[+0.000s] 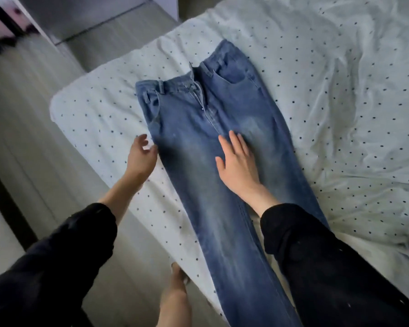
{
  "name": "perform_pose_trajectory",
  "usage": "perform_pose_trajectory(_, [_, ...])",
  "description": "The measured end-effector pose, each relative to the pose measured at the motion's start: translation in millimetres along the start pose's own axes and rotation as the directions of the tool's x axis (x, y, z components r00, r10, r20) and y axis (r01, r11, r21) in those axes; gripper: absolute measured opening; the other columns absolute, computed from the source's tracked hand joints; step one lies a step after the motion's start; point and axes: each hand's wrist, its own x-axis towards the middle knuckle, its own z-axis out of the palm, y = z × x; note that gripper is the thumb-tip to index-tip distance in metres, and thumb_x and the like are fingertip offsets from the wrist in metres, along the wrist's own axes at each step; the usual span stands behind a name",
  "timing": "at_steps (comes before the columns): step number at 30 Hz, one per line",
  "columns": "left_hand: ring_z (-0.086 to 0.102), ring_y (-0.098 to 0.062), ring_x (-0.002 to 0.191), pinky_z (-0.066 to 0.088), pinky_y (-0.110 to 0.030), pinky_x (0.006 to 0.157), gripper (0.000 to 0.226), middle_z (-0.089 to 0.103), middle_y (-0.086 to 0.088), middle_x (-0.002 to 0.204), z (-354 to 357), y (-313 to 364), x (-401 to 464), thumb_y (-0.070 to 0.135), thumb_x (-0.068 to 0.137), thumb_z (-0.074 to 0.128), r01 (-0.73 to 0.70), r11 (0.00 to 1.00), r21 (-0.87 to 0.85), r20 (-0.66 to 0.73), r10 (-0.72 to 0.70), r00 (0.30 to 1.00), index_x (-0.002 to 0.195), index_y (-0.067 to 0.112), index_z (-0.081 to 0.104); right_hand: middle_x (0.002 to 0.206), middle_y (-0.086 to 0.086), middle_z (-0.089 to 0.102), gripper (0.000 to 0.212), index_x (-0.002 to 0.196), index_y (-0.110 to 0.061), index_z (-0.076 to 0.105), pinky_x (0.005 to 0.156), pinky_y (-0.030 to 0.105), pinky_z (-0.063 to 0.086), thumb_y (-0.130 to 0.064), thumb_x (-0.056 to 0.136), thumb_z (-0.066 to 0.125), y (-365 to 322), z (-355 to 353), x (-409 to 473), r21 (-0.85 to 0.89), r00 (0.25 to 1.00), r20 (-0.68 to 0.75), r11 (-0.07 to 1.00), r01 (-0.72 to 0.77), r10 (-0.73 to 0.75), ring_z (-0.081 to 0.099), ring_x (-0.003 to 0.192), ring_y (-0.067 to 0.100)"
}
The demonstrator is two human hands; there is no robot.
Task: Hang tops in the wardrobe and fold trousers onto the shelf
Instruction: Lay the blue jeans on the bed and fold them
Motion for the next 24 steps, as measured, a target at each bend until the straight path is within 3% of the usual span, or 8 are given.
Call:
perform_pose_trajectory(4, [0.054, -0.025, 0.115, 0.045, -0.037, 0.099, 0.049, 0.052, -0.009, 0.132, 2, 17, 52, 0.024, 0.095, 0.053, 0.174, 0.946, -0.274, 0.08, -0.158, 0.984, 0.138, 0.005, 0.037, 0.16, 0.009, 0.004, 0.059, 0.151, -0.02, 0.019, 0.116, 0.051, 0.009, -0.033, 0.098, 0.043, -15, -3, 53, -0.185, 0.994, 0.033, 0.977, 0.109, -0.105, 0.003, 0.147, 0.028])
perform_pose_trajectory(8, [0.056, -0.016, 0.093, 0.042, -0.026, 0.078, 0.029, 0.061, -0.004, 0.105, 9, 35, 78, 0.026, 0.092, 0.059, 0.254, 0.892, -0.374, 0.079, -0.242, 0.967, 0.112, 0.007, 0.058, 0.16, 0.006, -0.007, 0.06, 0.152, -0.028, 0.002, 0.115, 0.055, 0.006, -0.047, 0.1, 0.027, -12, 3, 86, -0.239, 0.963, 0.266, 0.971, 0.027, 0.039, -0.002, 0.147, 0.025])
perform_pose_trajectory(12, [0.06, -0.02, 0.088, 0.05, -0.03, 0.071, 0.018, 0.065, -0.005, 0.098, -2, 48, 90, 0.024, 0.086, 0.067, 0.287, 0.89, -0.355, 0.134, -0.255, 0.958, 0.096, 0.009, 0.061, 0.159, 0.006, -0.01, 0.059, 0.151, -0.034, 0.001, 0.114, 0.059, 0.003, -0.052, 0.099, 0.023, -16, 1, 105, -0.195, 0.914, 0.387, 0.98, -0.05, 0.124, -0.006, 0.147, 0.025])
perform_pose_trajectory(15, [0.061, -0.017, 0.078, 0.053, -0.025, 0.059, 0.021, 0.064, -0.006, 0.097, -7, 64, 80, 0.018, 0.088, 0.065, 0.205, 0.921, -0.331, 0.156, -0.161, 0.975, 0.105, 0.009, 0.058, 0.16, 0.003, 0.002, 0.053, 0.149, -0.03, 0.022, 0.117, 0.053, 0.004, -0.042, 0.1, 0.035, -18, -8, 100, 0.061, 0.937, 0.334, 0.989, -0.134, 0.106, 0.004, 0.147, 0.021])
perform_pose_trajectory(17, [0.062, -0.014, 0.069, 0.052, -0.02, 0.048, 0.019, 0.062, -0.004, 0.09, -7, 85, 69, 0.015, 0.089, 0.062, 0.165, 0.929, -0.33, 0.169, -0.114, 0.979, 0.106, 0.01, 0.055, 0.157, 0.0, 0.02, 0.043, 0.141, -0.022, 0.044, 0.117, 0.033, 0.013, -0.03, 0.099, 0.045, -14, -24, 88, 0.367, 0.969, 0.2, 0.906, -0.21, 0.143, 0.022, 0.143, 0.015])
perform_pose_trajectory(19, [0.063, -0.012, 0.055, 0.055, -0.024, 0.047, 0.02, 0.063, -0.007, 0.086, -1, 112, 58, 0.014, 0.09, 0.062, 0.165, 0.923, -0.348, 0.223, -0.09, 0.971, 0.106, 0.008, 0.052, 0.15, -0.003, 0.036, 0.035, 0.132, -0.018, 0.055, 0.107, 0.012, 0.02, -0.023, 0.098, 0.049, -6, -46, 71, 0.553, 0.972, 0.107, 0.8, -0.233, 0.209, 0.035, 0.136, 0.008])
perform_pose_trajectory(22, [0.062, -0.015, 0.042, 0.057, -0.032, 0.048, 0.02, 0.061, -0.011, 0.078, 26, 158, 49, 0.008, 0.089, 0.062, 0.208, 0.91, -0.358, 0.329, -0.086, 0.94, 0.103, 0.003, 0.048, 0.131, -0.004, 0.056, 0.026, 0.121, -0.024, 0.059, 0.096, 0.006, 0.036, -0.026, 0.098, 0.048, 8, -73, 41, 0.7, 0.953, 0.102, 0.66, -0.273, 0.285, 0.051, 0.117, 0.003])
perform_pose_trajectory(24, [0.061, -0.015, 0.039, 0.056, -0.033, 0.045, 0.012, 0.058, -0.013, 0.074, 54, 191, 48, 0.003, 0.089, 0.06, 0.213, 0.908, -0.362, 0.35, -0.08, 0.933, 0.095, 0.002, 0.05, 0.123, -0.006, 0.06, 0.025, 0.118, -0.032, 0.056, 0.092, 0.011, 0.041, -0.037, 0.095, 0.048, 19, -86, 20, 0.754, 0.937, 0.159, 0.575, -0.318, 0.31, 0.056, 0.111, 0.006])
